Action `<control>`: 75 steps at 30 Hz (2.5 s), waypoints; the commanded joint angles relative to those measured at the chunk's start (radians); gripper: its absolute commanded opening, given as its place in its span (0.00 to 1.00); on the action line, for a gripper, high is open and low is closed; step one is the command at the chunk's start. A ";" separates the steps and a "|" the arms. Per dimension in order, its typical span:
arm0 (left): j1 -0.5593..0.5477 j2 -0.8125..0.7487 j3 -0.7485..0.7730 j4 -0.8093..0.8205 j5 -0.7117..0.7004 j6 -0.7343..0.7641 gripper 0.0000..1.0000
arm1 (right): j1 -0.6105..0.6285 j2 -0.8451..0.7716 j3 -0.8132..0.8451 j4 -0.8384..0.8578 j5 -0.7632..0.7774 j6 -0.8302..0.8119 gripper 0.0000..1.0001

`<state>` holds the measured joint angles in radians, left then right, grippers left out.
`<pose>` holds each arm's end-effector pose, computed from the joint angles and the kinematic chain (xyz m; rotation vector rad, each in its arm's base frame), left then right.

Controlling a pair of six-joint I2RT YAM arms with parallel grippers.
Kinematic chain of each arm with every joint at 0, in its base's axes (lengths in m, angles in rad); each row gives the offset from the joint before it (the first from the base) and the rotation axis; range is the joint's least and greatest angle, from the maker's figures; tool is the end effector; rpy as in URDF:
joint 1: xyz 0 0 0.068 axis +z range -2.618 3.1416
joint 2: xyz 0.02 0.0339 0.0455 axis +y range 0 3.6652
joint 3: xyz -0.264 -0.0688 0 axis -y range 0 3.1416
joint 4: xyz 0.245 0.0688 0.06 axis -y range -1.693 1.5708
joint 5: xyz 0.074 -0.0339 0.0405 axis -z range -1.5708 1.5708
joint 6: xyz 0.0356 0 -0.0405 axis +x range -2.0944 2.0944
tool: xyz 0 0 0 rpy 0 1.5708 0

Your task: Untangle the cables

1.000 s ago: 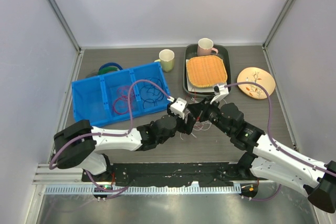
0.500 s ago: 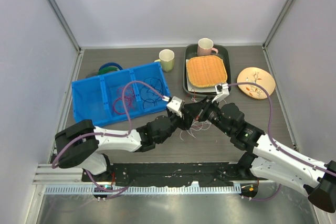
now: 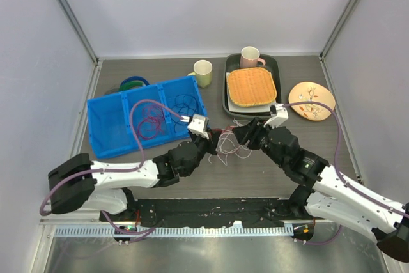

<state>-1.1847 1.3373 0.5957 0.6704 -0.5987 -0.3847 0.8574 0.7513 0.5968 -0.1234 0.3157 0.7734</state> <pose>0.1253 -0.2548 0.2417 0.2011 1.6655 -0.7088 0.1275 0.1305 0.2857 0.1488 1.9151 0.8396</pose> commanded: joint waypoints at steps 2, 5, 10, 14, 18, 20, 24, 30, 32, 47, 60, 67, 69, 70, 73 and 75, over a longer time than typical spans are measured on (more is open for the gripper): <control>0.000 -0.104 -0.013 -0.162 -0.127 -0.126 0.00 | 0.005 -0.072 0.008 -0.124 0.065 -0.103 0.60; 0.002 -0.122 0.025 -0.289 -0.127 -0.206 0.00 | 0.005 -0.061 -0.032 -0.107 -0.013 -0.118 0.66; 0.002 -0.147 0.053 -0.405 -0.159 -0.315 0.00 | 0.005 0.005 -0.126 0.089 -0.197 -0.151 0.66; 0.002 -0.174 0.044 -0.442 -0.159 -0.373 0.00 | 0.012 0.106 -0.180 0.287 -0.337 -0.155 0.66; 0.002 -0.193 0.026 -0.445 -0.139 -0.398 0.00 | 0.043 0.210 -0.184 0.434 -0.285 -0.163 0.66; 0.002 -0.188 0.026 -0.450 -0.118 -0.404 0.00 | 0.054 0.273 -0.183 0.482 -0.265 -0.169 0.66; 0.002 -0.185 0.026 -0.451 -0.093 -0.421 0.00 | 0.069 0.376 -0.151 0.559 -0.247 -0.180 0.65; 0.002 -0.187 0.026 -0.451 -0.082 -0.425 0.00 | 0.078 0.476 -0.121 0.593 -0.239 -0.168 0.58; 0.002 -0.190 0.027 -0.454 -0.082 -0.427 0.00 | 0.078 0.480 -0.133 0.611 -0.216 -0.163 0.49; 0.002 -0.279 0.018 -0.522 -0.168 -0.427 0.00 | 0.071 0.425 -0.141 0.366 0.095 -0.033 0.01; 0.002 -0.572 0.079 -0.841 -0.525 -0.428 0.00 | -0.285 0.088 -0.244 -0.134 0.158 0.121 0.01; 0.002 -0.774 0.127 -1.104 -0.696 -0.505 0.00 | -0.394 0.049 -0.229 -0.245 0.195 0.107 0.01; 0.003 -0.816 0.141 -1.134 -0.728 -0.510 0.00 | -0.408 0.060 -0.219 -0.258 0.213 0.106 0.01; 0.002 -0.857 0.150 -1.170 -0.774 -0.511 0.00 | -0.419 0.063 -0.215 -0.263 0.220 0.102 0.01; 0.002 -0.918 0.213 -1.265 -0.832 -0.531 0.00 | -0.440 0.077 -0.201 -0.286 0.241 0.101 0.01; 0.003 -0.937 0.251 -1.243 -0.840 -0.452 0.00 | -0.451 0.079 -0.195 -0.301 0.253 0.098 0.01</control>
<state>-1.1839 0.4377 0.7609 -0.5026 -1.2926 -0.8684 0.4301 0.8242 0.3553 -0.3809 0.5011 0.8707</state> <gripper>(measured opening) 0.027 0.025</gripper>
